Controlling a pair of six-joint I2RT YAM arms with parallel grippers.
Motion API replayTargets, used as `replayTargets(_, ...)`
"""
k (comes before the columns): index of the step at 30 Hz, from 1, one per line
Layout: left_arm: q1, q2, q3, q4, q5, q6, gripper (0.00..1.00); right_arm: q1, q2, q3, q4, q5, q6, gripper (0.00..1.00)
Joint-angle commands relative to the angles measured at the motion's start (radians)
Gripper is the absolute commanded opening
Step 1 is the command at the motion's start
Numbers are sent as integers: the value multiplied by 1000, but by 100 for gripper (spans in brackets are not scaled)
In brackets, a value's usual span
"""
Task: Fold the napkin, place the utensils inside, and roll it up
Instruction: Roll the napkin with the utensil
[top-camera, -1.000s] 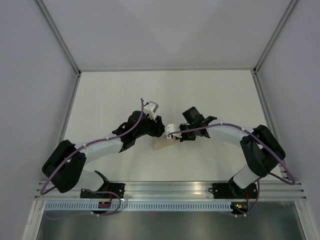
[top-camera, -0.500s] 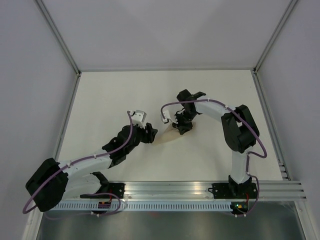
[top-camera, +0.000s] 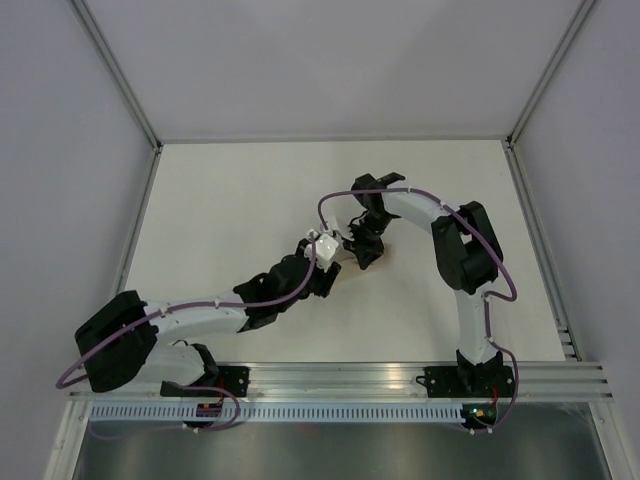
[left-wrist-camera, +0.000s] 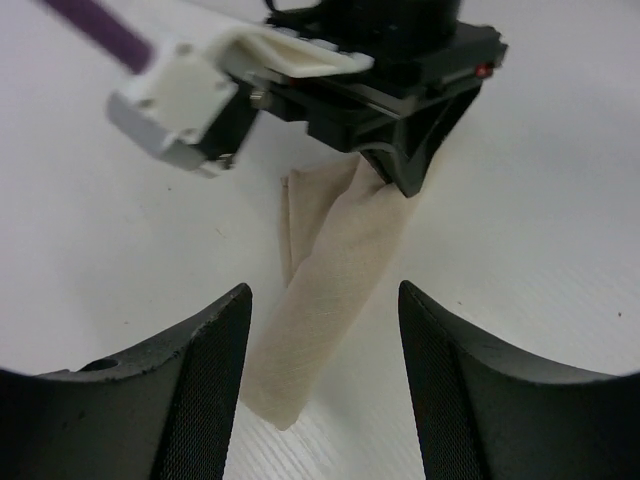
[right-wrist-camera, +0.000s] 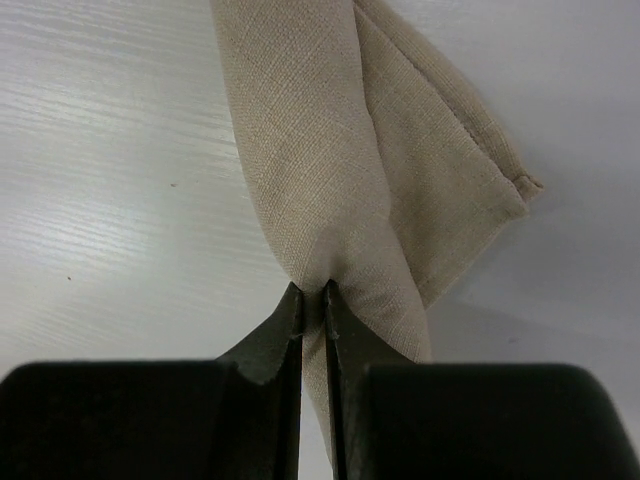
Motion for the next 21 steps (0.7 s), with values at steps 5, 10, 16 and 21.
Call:
replayTargets(5,-67,218,133,-9,-27,203,66,1,174,52,-145,2,-50,4)
replayTargets(10,-65,332,204,22,-6,267,66,-2,229,112,-210,-5,-62,4)
replayTargets(16,-67,441,263,34,16,325,66,-11,249,138,-224,-9,-59,4)
replayTargets(21,-79,508,286,28,28,364,66,-14,251,147,-222,-11,-51,4)
